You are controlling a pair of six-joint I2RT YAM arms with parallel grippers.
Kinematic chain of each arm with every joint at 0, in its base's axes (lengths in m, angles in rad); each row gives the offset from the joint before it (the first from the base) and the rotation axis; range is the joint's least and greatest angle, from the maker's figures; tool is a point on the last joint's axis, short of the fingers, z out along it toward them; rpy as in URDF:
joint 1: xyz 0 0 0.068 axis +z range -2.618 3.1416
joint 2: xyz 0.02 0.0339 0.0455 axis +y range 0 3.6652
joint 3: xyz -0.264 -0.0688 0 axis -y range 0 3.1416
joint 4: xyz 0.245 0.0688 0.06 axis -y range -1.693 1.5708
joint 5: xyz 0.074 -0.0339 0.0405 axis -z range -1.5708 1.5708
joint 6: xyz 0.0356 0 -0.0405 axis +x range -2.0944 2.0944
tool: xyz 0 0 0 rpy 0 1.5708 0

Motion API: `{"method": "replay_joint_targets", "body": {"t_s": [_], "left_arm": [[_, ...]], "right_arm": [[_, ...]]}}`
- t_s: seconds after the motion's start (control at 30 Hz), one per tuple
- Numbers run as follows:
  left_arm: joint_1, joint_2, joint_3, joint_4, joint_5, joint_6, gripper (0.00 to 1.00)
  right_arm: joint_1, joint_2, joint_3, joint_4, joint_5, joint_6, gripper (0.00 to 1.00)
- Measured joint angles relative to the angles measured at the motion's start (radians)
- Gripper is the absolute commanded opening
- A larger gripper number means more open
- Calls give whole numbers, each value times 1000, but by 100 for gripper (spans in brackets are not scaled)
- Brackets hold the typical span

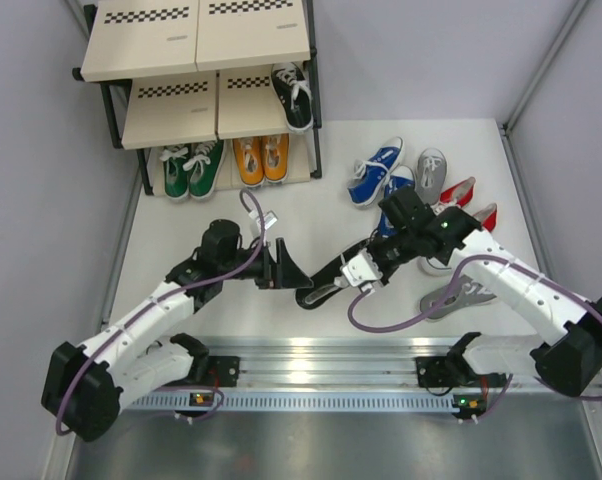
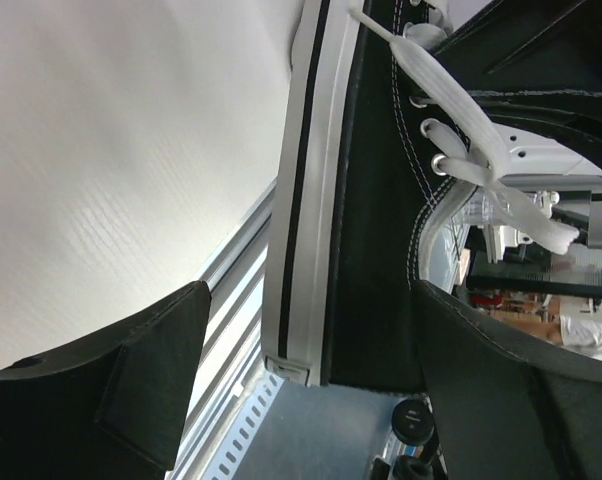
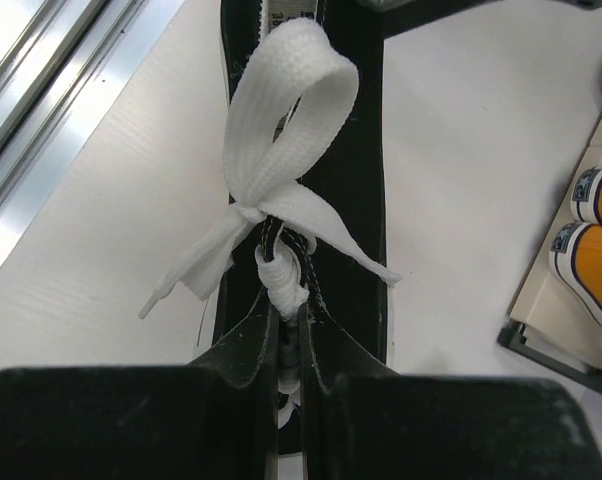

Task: Place and organize the shoes onto the shoe shelf
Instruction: Pick up the shoe at the center of the board.

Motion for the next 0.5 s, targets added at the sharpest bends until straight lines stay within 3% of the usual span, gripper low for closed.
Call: {"method": "replay_joint_targets", "body": {"t_s": [0.3, 0.4, 0.5], "left_arm": [[-34, 99, 32, 1, 41, 71, 82], [-44, 117, 36, 3, 40, 84, 75], [-48, 130, 36, 8, 39, 92, 57]], "right_arm": [[39, 19, 2, 12, 6, 5, 0], [39, 27, 2, 23, 9, 19, 0], [39, 30, 2, 39, 19, 45, 0]]}}
